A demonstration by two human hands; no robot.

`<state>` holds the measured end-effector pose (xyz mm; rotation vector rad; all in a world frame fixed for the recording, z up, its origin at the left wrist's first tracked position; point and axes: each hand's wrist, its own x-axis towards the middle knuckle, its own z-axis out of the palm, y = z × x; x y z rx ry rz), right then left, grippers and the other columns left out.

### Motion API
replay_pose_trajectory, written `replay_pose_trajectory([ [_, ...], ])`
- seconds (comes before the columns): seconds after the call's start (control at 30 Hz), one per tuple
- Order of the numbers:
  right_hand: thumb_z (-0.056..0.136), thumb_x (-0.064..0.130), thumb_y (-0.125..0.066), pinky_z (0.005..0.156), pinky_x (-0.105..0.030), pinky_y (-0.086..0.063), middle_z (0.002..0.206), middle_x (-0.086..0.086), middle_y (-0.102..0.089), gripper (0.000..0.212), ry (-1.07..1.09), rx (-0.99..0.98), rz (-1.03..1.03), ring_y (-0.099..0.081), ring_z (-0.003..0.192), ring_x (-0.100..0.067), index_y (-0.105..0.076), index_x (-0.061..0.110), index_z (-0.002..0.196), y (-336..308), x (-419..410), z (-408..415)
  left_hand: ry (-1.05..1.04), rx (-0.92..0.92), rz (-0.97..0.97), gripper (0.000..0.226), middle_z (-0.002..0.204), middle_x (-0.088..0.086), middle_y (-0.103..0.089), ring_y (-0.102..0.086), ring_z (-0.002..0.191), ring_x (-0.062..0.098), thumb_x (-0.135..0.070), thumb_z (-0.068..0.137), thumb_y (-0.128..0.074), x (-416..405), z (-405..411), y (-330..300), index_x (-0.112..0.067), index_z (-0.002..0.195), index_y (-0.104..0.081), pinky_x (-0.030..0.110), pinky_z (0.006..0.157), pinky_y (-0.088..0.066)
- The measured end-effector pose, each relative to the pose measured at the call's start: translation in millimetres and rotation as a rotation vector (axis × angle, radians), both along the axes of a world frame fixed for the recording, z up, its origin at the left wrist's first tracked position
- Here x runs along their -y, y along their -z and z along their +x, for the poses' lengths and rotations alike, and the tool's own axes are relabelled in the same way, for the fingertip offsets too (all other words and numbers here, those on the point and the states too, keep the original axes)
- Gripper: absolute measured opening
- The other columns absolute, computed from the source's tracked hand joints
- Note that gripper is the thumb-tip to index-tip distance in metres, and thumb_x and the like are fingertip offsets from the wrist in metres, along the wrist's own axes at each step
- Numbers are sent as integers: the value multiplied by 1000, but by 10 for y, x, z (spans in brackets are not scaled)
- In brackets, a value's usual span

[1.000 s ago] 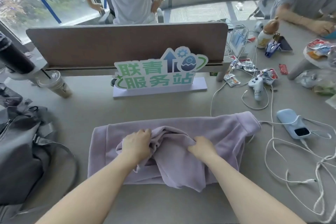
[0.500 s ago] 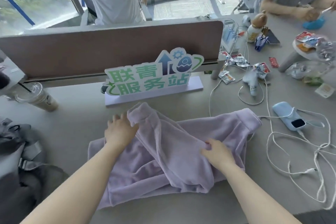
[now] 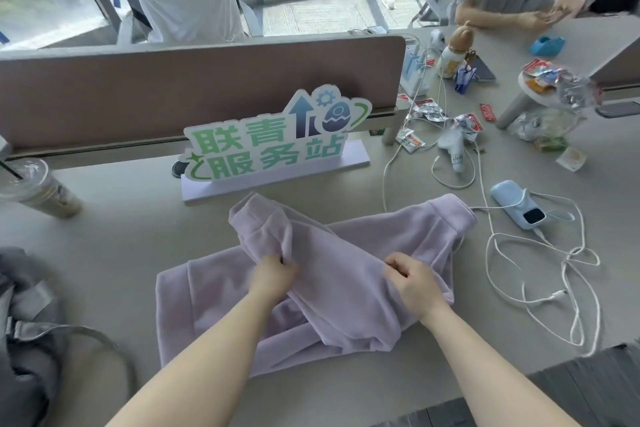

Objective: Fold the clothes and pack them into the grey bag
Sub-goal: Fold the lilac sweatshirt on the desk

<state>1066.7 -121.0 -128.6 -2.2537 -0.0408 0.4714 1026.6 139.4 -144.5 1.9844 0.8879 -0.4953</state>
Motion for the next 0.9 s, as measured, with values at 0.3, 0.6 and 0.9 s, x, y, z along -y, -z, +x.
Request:
replay_pose_trajectory([
  [0.3, 73, 9, -53, 57, -29, -32, 56, 9, -49, 19, -40, -150, -152, -42, 60, -14, -46, 21, 60, 10, 406, 43, -733, 296, -868, 17, 92, 9, -61, -56, 78, 23, -9, 90, -46, -45, -105, -266, -11, 96, -62, 34, 70, -47],
  [0.6, 87, 4, -53, 75, -30, -42, 77, 1, -60, 25, -16, -402, 40, -52, 78, -16, -65, 19, 71, 190, 474, 180, -595, 106, -495, 29, 75, 15, -56, -55, 63, 27, -26, 84, -58, 584, -353, -180, -2, 100, -55, 35, 57, -51],
  [0.9, 76, 6, -46, 59, -25, -39, 69, -3, -57, 19, -287, -691, 85, -52, 69, -17, -60, 15, 68, 47, 353, 132, -462, 54, -470, 23, 88, 15, -61, -59, 77, 31, -15, 77, -53, 854, -513, -213, -5, 97, -59, 40, 63, -58],
])
